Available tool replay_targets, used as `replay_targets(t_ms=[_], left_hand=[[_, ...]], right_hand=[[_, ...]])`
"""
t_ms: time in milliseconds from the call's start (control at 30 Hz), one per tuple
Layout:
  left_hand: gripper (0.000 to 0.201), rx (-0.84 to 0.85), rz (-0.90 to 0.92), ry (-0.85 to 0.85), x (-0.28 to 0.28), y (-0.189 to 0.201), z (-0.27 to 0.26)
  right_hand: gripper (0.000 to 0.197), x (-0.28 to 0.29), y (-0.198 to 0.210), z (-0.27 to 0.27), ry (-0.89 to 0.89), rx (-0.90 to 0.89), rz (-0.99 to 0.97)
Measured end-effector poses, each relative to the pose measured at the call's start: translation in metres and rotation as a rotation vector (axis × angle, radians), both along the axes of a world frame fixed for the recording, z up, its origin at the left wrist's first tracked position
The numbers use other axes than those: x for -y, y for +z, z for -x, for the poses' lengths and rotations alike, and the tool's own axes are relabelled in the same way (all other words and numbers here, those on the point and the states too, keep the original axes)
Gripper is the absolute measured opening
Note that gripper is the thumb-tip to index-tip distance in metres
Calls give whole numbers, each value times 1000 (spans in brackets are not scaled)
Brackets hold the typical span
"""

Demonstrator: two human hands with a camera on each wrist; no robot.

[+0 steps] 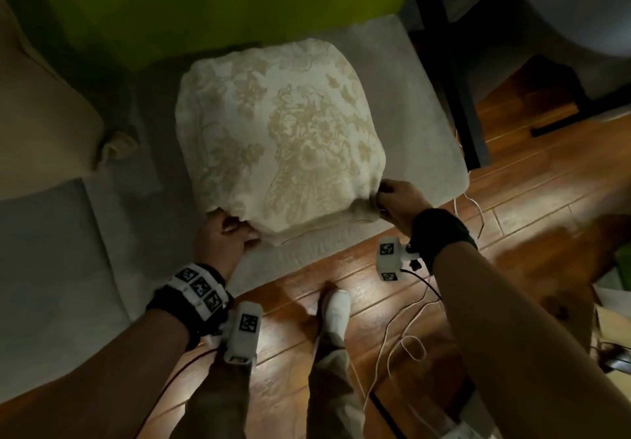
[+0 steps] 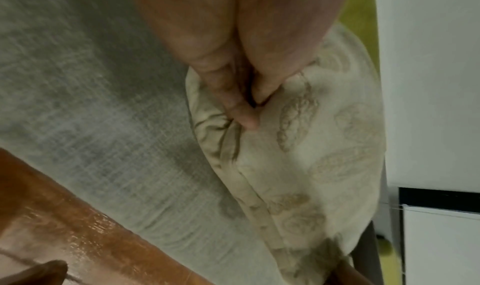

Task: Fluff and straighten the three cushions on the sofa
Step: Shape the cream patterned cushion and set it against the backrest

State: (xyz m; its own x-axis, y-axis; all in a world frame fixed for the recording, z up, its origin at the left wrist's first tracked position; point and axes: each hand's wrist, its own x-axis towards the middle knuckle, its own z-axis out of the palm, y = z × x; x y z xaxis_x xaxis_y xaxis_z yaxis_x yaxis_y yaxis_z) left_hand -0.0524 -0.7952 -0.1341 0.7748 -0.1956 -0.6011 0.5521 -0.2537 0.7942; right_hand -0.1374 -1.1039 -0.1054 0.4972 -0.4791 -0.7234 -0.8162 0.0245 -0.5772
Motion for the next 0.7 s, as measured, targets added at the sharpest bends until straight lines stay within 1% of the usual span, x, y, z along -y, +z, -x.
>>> replay_targets(t_ms=[67,100,133,167,233,300,333,400,467,500,533,600,667,700], left_hand=[[10,-52,-106,-18,9,-2,3],[12,-107,-130,-19,14,-4,4],[18,-156,-157,-11,17,-6,5],[23,-188,-179,2,19,-7,4],[25,-194,-153,71,19,-6,0],[21,-196,-116,172,19,-4,-4],[19,-186,-138,179,20,-5,-4],[15,-151,-215,140,22,-8,-2],[8,-115,-249,84,26,-7,2],[6,-102,-252,91,29,-7,4],[6,-99,-254,131,31,-6,7],[10,-89,-269,247,34,-4,10],[14,-74,-280,320,36,-2,13],[14,-70,-286,341,37,-2,14]], right_hand=[[28,2,2,-3,143,-65,22],[27,2,4,-3,171,-58,-3],[27,5,2,-2,153,-7,-82],[30,8,3,-1,94,60,-191],[38,16,3,2,-14,185,-353],[36,26,1,3,-4,238,-380],[34,32,-1,4,12,241,-371],[30,43,-3,8,8,244,-374],[24,54,-7,17,-70,247,-413],[20,60,-8,22,-131,250,-445],[17,65,-10,27,-200,254,-483],[21,73,-14,32,-289,269,-527],[22,77,-15,32,-278,276,-526],[19,78,-14,31,-221,263,-508]])
